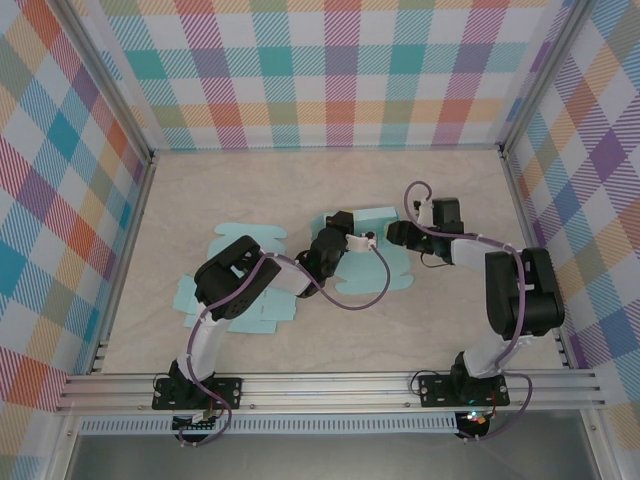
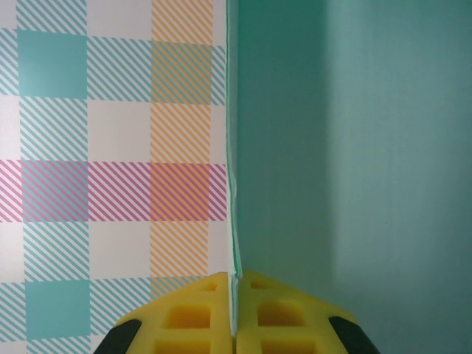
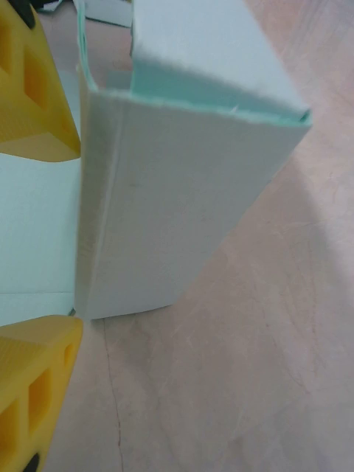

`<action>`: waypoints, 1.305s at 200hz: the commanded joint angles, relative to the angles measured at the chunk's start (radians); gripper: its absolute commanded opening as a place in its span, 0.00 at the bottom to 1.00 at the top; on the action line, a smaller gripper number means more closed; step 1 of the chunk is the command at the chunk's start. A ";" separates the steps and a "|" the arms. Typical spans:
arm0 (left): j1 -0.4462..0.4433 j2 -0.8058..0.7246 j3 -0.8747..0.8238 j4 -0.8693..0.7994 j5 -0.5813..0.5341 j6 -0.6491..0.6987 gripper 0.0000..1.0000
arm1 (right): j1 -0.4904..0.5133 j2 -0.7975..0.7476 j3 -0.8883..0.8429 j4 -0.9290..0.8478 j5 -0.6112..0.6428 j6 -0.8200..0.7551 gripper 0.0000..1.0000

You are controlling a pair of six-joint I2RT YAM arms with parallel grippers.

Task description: Fold the paper box

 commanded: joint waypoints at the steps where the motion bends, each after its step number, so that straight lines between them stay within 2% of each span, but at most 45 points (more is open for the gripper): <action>1: -0.021 0.027 -0.015 -0.067 0.056 0.013 0.05 | 0.009 0.025 0.027 0.053 0.015 -0.012 0.57; 67: -0.021 0.016 -0.033 -0.061 0.087 0.013 0.05 | 0.022 0.070 0.054 0.153 0.105 -0.027 0.54; 85: -0.020 0.016 -0.037 -0.061 0.092 0.013 0.05 | 0.026 0.089 0.070 0.156 0.127 -0.033 0.45; 103: -0.021 0.013 -0.039 -0.056 0.094 0.008 0.05 | 0.033 0.093 0.077 0.154 0.153 -0.038 0.43; 154: -0.027 -0.026 -0.029 -0.063 0.095 -0.084 0.06 | 0.094 0.089 0.083 0.128 0.305 -0.086 0.18; 170: -0.026 -0.051 -0.020 -0.081 0.083 -0.155 0.15 | 0.110 0.083 0.080 0.130 0.341 -0.099 0.11; 179: -0.027 -0.072 -0.016 -0.099 0.075 -0.203 0.17 | 0.117 0.080 0.077 0.131 0.355 -0.105 0.09; 190: -0.027 -0.104 -0.015 -0.121 0.069 -0.273 0.34 | 0.123 0.077 0.076 0.131 0.370 -0.111 0.04; 202: -0.027 -0.145 -0.016 -0.154 0.064 -0.353 0.43 | 0.132 0.072 0.077 0.124 0.387 -0.122 0.00; 213: -0.027 -0.187 -0.019 -0.185 0.057 -0.443 0.46 | 0.142 0.065 0.078 0.116 0.413 -0.138 0.00; 217: -0.027 -0.202 -0.020 -0.197 0.052 -0.465 0.52 | 0.145 0.060 0.078 0.112 0.422 -0.145 0.00; 225: -0.026 -0.232 -0.027 -0.217 0.051 -0.524 0.56 | 0.151 0.052 0.076 0.105 0.436 -0.148 0.00; 229: -0.027 -0.250 -0.031 -0.223 0.050 -0.549 0.63 | 0.153 0.048 0.072 0.107 0.436 -0.149 0.00; 246: -0.026 -0.322 -0.053 -0.254 0.042 -0.669 0.73 | 0.155 0.026 0.063 0.100 0.441 -0.146 0.00; 250: -0.027 -0.339 -0.060 -0.263 0.039 -0.694 0.80 | 0.155 0.021 0.063 0.096 0.438 -0.145 0.00; 259: -0.026 -0.381 -0.074 -0.281 0.034 -0.760 0.85 | 0.155 0.009 0.060 0.091 0.434 -0.148 0.00; 261: -0.026 -0.391 -0.077 -0.285 0.032 -0.773 0.88 | 0.155 0.006 0.059 0.091 0.431 -0.148 0.00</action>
